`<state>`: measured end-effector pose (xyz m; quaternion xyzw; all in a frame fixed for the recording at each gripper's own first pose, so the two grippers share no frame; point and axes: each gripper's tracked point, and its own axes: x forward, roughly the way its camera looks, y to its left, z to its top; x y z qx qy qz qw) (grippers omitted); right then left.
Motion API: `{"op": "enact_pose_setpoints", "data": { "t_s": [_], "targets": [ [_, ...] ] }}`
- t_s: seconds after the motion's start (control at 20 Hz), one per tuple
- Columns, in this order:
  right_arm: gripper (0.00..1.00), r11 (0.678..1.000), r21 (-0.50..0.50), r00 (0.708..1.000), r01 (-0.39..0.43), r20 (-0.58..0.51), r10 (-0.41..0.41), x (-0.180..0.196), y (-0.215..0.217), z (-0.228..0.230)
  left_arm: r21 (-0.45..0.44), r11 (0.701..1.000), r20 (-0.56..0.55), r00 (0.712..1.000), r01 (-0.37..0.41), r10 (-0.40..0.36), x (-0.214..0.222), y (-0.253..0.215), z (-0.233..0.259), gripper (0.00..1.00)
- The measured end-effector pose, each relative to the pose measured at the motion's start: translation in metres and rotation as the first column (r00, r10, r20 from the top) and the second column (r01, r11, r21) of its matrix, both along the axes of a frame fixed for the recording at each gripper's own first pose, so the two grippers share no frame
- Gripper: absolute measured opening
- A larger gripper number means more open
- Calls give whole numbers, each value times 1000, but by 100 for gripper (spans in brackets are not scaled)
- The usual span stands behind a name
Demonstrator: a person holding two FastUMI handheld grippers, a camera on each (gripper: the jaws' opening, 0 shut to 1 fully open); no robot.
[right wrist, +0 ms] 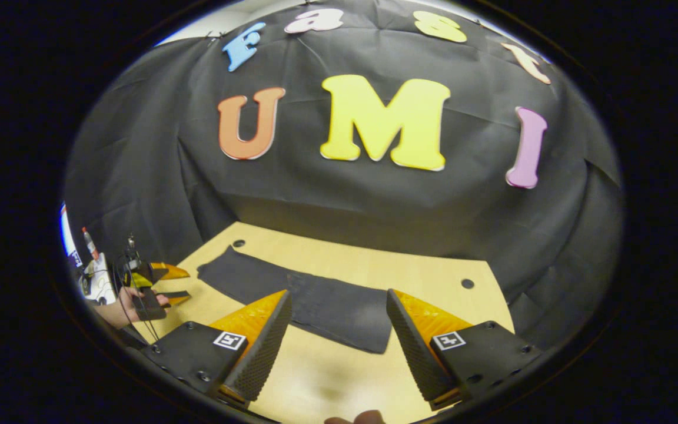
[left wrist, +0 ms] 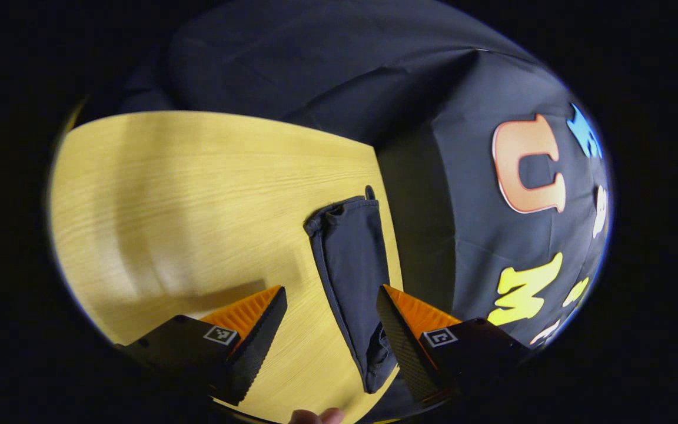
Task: Grasp the waist and the cuffs of the jeans and fold them to make the two legs overlap; first hold the waist and fold one-third of the jeans toward the cuffs, then hold the cuffs and fold the remaining one-third in the same direction to finish folding.
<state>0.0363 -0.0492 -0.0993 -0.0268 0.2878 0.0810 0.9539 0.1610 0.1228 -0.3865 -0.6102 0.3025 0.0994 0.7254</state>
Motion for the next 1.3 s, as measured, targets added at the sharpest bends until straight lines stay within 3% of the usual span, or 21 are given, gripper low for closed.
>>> {"op": "enact_pose_setpoints", "data": {
  "t_s": [0.25,0.45,0.65,0.85,0.9,1.1,1.15,1.2,1.3],
  "targets": [
    [99,982,70,981,178,-88,-171,-13,-53,-14,-45,997,-8,998,-64,63,41,8,-13,98],
    [98,940,180,952,290,-157,-264,-18,-63,-14,-72,994,-6,997,-83,83,65,10,-14,100],
    [99,917,221,938,332,-181,-296,-15,-75,-16,-53,996,21,997,-75,76,84,7,-15,98],
    [98,916,215,937,339,-170,-306,-20,-77,-12,-145,978,54,986,-149,158,111,9,-14,98],
    [98,919,207,938,336,-165,-306,-20,-76,-11,-122,984,31,990,-132,137,110,5,-24,82],
    [98,923,188,937,336,-167,-307,-18,-76,-14,-60,993,37,994,-99,102,119,3,-36,50],
    [98,921,189,935,341,-169,-311,-18,-76,-15,-35,996,30,996,-85,87,119,1,-40,29],
    [98,919,193,934,344,-172,-314,-17,-76,-15,-18,997,23,996,-81,82,119,0,-43,31],
    [98,917,196,932,349,-170,-318,-17,-76,-15,-16,996,39,996,-83,84,121,1,-33,14]
  ]
}}
